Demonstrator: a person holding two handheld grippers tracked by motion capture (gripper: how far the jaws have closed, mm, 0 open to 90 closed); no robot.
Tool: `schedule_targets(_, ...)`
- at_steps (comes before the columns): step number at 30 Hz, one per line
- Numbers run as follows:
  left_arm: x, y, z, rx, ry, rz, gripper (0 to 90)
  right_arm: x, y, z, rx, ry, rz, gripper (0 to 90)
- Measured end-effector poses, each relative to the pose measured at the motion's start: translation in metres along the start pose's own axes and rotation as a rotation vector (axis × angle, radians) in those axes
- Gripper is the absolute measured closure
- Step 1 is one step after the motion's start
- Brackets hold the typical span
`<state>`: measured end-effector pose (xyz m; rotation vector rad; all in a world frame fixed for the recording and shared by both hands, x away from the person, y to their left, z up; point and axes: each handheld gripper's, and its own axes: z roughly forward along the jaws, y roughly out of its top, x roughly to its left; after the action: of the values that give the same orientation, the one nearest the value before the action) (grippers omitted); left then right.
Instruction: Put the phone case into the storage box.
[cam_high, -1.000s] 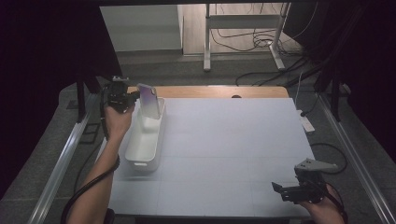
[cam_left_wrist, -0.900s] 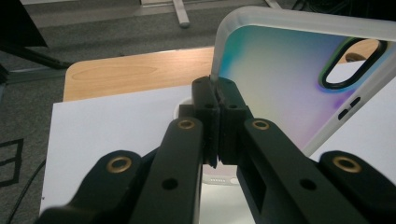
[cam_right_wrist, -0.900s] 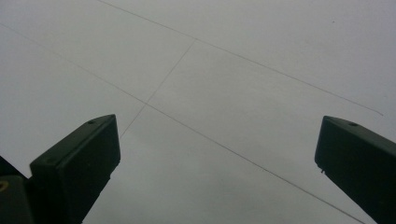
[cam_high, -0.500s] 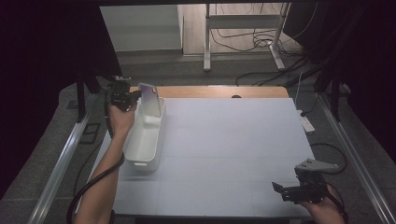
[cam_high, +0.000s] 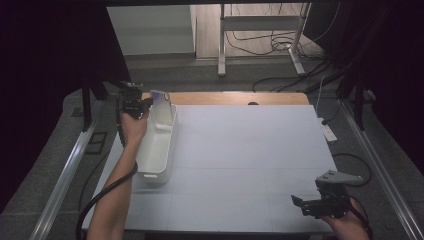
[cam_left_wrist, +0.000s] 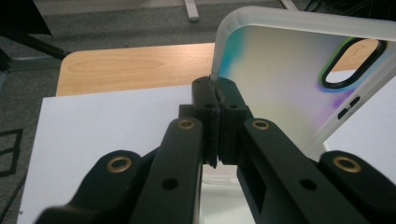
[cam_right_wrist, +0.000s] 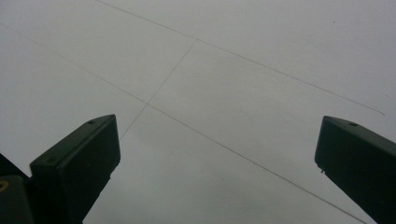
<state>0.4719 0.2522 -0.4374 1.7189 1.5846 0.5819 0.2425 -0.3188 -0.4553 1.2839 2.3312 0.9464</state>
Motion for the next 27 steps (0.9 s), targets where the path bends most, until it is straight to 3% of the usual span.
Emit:
schedule_targets(21,0.004,-0.005,0.017,0.065,0.021,-0.039,87.8,0.0,0.0,0.0,0.005,0.005,-0.004,0.8)
schedule_targets(27,0.004,-0.006,0.019,0.066,0.019,-0.026,85.6,0.0,0.0,0.0,0.004,0.006,-0.003,0.8)
